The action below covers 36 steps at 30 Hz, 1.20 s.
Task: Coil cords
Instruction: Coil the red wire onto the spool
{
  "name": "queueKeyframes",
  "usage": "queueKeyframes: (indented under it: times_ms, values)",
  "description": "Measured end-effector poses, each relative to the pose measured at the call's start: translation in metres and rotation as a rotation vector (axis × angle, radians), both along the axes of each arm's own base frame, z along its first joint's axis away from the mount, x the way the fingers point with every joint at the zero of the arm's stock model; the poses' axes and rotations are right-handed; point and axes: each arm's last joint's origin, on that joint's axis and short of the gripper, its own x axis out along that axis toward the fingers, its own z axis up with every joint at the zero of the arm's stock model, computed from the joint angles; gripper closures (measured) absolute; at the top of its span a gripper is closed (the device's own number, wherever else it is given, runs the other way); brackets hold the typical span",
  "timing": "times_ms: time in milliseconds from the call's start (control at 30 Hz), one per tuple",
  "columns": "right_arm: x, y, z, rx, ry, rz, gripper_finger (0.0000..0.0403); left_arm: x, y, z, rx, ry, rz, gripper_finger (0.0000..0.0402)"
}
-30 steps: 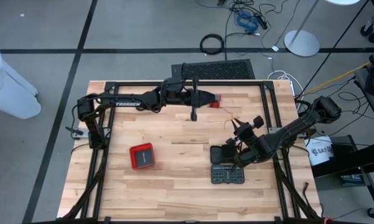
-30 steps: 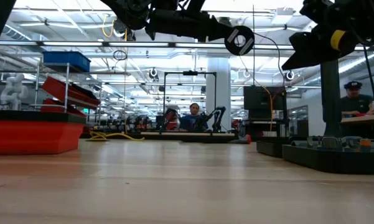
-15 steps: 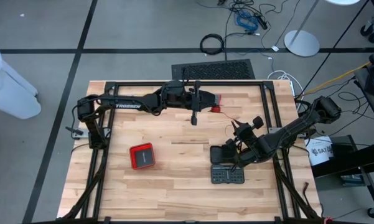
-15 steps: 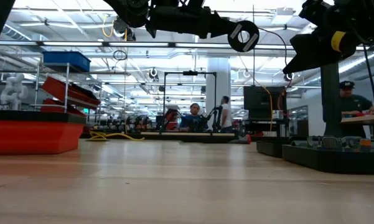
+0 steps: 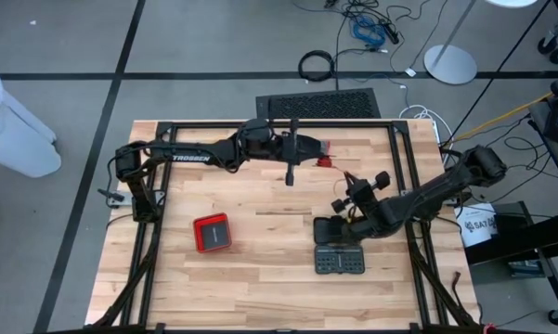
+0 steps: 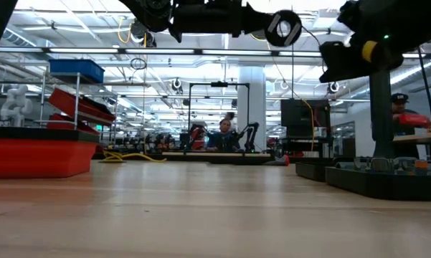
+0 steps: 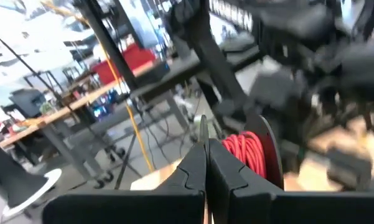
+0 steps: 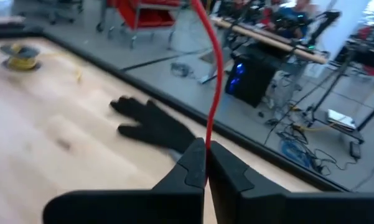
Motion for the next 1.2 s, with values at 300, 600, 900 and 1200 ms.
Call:
queueKeyframes:
  times_ms: [300,600,900,1200]
  values:
    - [0.041,-0.020,-0.005,-0.045,-0.073,-0.099,0.0403,0.014,-0.010,-0.007,-0.076,-0.129,-0.062,0.0401]
    - [0.065,-0.022,0.011,-0.018,-0.085,-0.010,0.0403,0.027,-0.009,-0.029,-0.064,-0.178,-0.014,0.0401]
    - [0.064,-0.020,0.012,-0.015,-0.152,-0.037,0.0403,0.030,-0.009,-0.034,-0.077,-0.184,0.044,0.0401]
    - [0.064,-0.019,0.016,-0.065,-0.180,-0.087,0.0403,0.027,-0.005,-0.024,-0.159,-0.283,0.132,0.0401]
